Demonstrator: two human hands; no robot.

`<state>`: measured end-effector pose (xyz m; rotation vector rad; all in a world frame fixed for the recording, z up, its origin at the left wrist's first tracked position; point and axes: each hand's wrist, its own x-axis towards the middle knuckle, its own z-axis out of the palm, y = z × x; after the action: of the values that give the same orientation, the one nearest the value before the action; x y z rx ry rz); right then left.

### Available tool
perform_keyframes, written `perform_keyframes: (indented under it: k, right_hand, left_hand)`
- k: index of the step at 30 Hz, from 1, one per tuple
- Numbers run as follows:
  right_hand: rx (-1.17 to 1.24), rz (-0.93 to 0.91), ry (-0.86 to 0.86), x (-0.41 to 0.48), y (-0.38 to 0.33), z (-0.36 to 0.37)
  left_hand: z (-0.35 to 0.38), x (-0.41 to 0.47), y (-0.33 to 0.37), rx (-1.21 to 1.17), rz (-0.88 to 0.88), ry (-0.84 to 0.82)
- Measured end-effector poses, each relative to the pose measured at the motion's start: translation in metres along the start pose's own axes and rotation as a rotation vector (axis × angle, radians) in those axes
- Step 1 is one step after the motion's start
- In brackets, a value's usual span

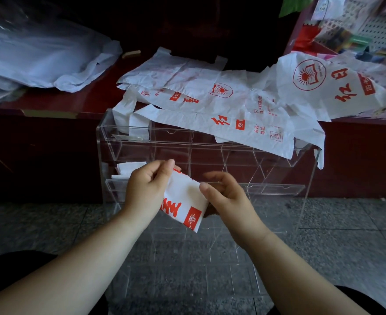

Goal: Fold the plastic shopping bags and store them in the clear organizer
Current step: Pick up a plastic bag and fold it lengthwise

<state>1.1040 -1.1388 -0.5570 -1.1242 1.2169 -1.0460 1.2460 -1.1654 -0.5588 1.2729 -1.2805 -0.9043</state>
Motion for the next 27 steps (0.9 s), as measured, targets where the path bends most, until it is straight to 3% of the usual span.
perform_keyframes:
  k: [4,8,10,13,15,20,27]
  right_hand:
    - [0.06,0.162,-0.02,0.001,0.001,0.005]
    - [0.07,-0.02,0.255,0.004,-0.002,0.007]
    - [0.129,-0.012,0.341,0.005,-0.002,0.006]
    - [0.139,0.102,0.227,0.002,-0.003,0.014]
    - [0.063,0.083,0.159,-0.003,-0.002,0.021]
    - [0.009,-0.033,0.273,-0.004,-0.008,0.021]
    - [-0.031,-0.098,0.358,0.002,-0.008,-0.002]
  left_hand:
    - [0.004,-0.004,0.002,0.05,0.055,0.059]
    - [0.008,-0.001,-0.008,0.133,-0.091,0.054]
    - [0.01,-0.003,-0.01,0.146,-0.113,0.068]
    - [0.013,-0.005,-0.008,0.131,-0.042,0.128]
    - [0.013,-0.006,-0.005,0.133,0.0,0.157]
    - [0.013,-0.008,-0.002,0.056,0.016,0.197]
    - [-0.008,0.005,-0.018,-0.038,-0.164,0.123]
